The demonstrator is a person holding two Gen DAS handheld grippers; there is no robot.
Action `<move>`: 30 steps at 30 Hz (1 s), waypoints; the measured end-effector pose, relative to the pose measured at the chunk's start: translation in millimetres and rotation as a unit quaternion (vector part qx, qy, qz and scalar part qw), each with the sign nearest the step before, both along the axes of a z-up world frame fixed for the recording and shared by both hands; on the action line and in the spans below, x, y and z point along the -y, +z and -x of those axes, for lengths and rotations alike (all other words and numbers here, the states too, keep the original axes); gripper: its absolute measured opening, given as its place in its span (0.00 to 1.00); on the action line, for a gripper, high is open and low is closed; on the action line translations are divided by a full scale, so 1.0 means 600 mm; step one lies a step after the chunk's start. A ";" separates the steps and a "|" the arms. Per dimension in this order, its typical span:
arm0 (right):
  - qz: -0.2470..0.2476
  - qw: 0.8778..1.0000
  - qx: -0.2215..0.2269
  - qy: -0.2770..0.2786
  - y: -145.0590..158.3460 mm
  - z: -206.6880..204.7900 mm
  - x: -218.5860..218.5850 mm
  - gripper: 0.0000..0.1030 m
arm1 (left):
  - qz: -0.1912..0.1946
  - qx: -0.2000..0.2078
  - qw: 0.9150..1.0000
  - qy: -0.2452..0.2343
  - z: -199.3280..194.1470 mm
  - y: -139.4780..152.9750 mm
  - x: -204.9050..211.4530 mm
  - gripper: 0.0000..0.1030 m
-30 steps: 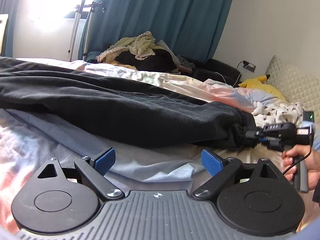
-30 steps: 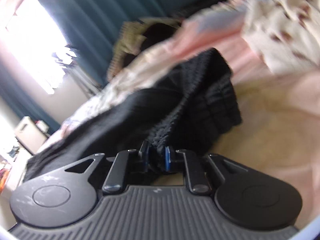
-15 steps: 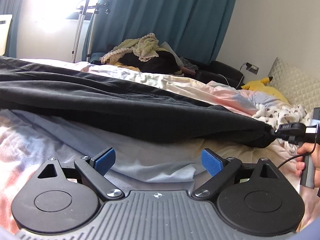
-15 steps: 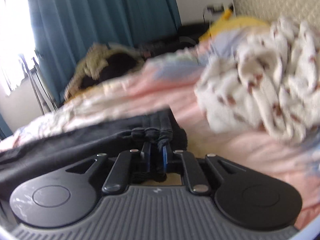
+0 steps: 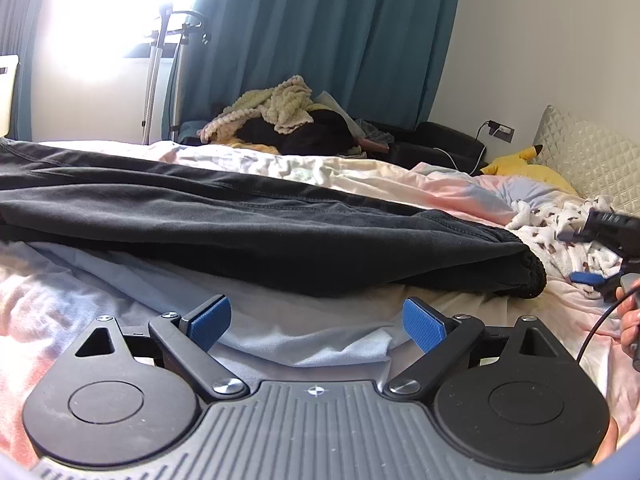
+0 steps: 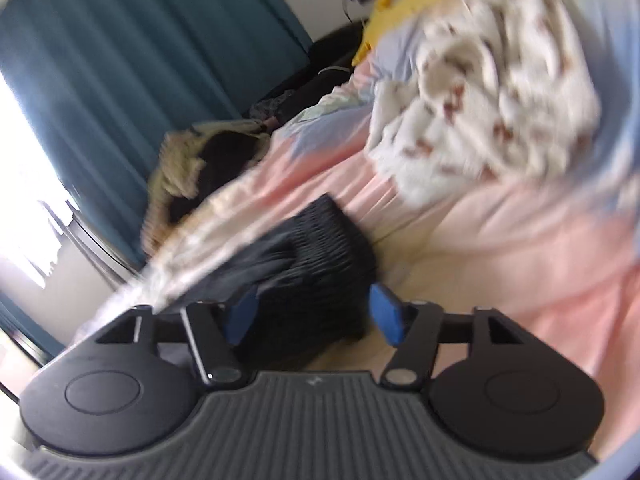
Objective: Fold clothes
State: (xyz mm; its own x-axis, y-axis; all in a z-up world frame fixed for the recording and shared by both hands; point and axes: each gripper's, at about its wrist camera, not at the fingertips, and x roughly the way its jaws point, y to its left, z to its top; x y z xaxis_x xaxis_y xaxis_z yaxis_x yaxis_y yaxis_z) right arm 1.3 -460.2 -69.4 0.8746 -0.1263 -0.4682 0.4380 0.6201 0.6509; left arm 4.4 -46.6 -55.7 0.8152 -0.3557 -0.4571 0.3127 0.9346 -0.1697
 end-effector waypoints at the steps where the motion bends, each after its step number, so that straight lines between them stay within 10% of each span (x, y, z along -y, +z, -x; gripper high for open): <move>1: -0.036 0.999 0.016 -0.001 -0.003 0.003 -0.004 0.84 | -0.002 0.000 1.000 0.002 0.001 0.000 0.000 0.92; 5: -0.208 0.976 0.047 0.038 -0.059 -0.028 -0.011 0.85 | -0.007 -0.006 1.000 0.010 0.001 0.000 -0.001 0.92; 10: -0.296 0.953 0.050 0.051 -0.118 -0.089 -0.006 0.85 | -0.014 -0.021 1.000 0.017 -0.010 -0.005 -0.001 0.92; 19: -0.272 0.962 0.022 -0.005 -0.152 -0.145 0.001 0.84 | -0.024 -0.055 0.998 0.016 -0.033 -0.019 0.000 0.92; 28: -0.184 0.976 0.119 0.010 -0.096 -0.184 -0.012 0.85 | -0.036 -0.067 0.997 0.008 -0.042 -0.032 0.005 0.92; 30: -0.207 0.975 0.076 -0.003 -0.113 -0.196 -0.005 0.85 | -0.038 -0.068 0.997 0.005 -0.044 -0.035 0.005 0.92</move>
